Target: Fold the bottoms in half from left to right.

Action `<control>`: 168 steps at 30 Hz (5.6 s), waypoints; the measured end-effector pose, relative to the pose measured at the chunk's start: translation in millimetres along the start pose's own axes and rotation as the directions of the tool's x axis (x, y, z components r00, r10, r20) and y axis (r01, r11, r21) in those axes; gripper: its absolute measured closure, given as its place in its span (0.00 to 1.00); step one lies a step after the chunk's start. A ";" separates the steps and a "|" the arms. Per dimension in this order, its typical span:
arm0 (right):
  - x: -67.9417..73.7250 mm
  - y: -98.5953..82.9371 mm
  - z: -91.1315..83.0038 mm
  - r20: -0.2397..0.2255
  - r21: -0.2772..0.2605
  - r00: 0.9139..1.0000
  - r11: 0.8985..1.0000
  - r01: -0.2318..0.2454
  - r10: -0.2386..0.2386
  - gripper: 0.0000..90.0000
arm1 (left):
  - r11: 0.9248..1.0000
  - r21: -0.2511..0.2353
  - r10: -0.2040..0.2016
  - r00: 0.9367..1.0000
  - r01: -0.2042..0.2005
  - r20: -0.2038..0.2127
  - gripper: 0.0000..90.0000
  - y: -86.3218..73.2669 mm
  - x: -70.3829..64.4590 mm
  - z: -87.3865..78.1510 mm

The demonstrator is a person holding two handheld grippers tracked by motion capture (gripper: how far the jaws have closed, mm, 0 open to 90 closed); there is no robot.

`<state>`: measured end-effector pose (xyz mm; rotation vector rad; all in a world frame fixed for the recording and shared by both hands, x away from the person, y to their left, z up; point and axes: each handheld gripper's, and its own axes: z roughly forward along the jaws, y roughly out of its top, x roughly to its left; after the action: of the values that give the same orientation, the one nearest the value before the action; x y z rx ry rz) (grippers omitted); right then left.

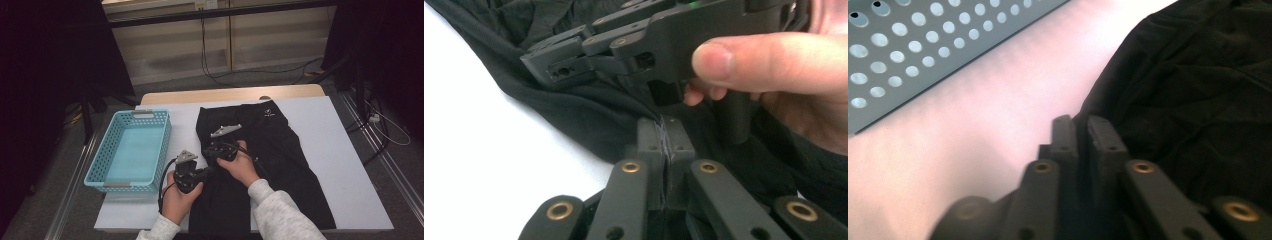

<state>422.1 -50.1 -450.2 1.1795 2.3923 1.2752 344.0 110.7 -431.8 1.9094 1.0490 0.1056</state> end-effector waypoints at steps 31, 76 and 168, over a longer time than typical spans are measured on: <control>-45.1 -46.1 -102.5 0.172 -0.035 0.984 0.998 0.043 -0.037 1.00 | 0.997 0.016 0.069 0.997 -0.070 0.035 0.89 -1.2 -12.7 39.6; -54.1 -81.7 -130.0 0.202 -0.013 0.979 1.000 0.007 -0.004 0.98 | 0.988 0.116 0.082 0.988 -0.097 0.131 0.99 -1.0 -7.6 20.6; -94.1 -107.5 -168.1 0.342 -0.082 0.925 0.986 -0.143 0.163 0.29 | 0.981 0.065 0.182 0.983 -0.183 0.015 0.18 13.1 39.0 28.9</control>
<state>342.1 -255.7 -447.4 1.4616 2.0318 1.0578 390.1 115.6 -451.1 2.0622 0.8786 0.1680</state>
